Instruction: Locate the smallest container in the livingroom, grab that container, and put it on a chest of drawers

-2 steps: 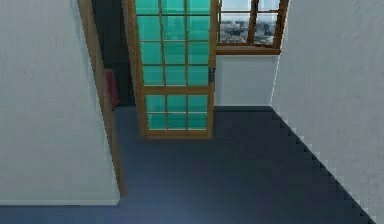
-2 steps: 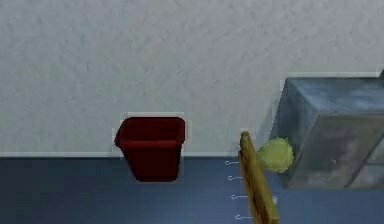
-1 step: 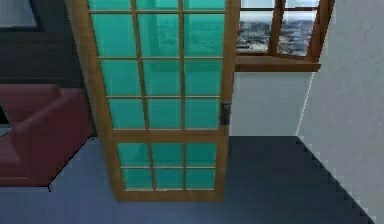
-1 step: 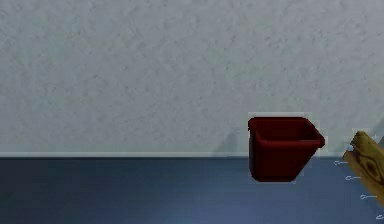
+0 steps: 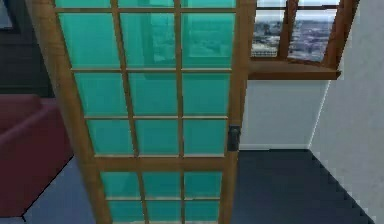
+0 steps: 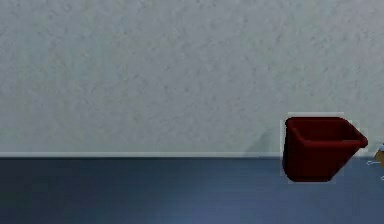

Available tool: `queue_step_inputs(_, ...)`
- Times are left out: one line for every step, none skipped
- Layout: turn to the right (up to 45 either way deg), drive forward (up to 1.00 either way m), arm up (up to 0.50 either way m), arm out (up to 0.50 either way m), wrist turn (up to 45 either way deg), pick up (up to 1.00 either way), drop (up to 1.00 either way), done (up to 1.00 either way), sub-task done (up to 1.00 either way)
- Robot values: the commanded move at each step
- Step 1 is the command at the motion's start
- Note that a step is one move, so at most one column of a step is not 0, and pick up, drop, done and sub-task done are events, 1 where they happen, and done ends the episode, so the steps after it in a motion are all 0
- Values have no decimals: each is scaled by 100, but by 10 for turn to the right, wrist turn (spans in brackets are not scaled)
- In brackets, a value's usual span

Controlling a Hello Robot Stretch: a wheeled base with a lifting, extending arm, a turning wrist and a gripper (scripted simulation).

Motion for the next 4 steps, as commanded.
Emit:
queue_step_inputs(-450,0,0,0,0,0,0,0,0)
queue_step_inputs(-90,0,0,0,0,0,0,0,0)
queue_step_inputs(0,75,0,0,0,0,0,0,0)
queue_step_inputs(-300,0,0,0,0,0,0,0,0)
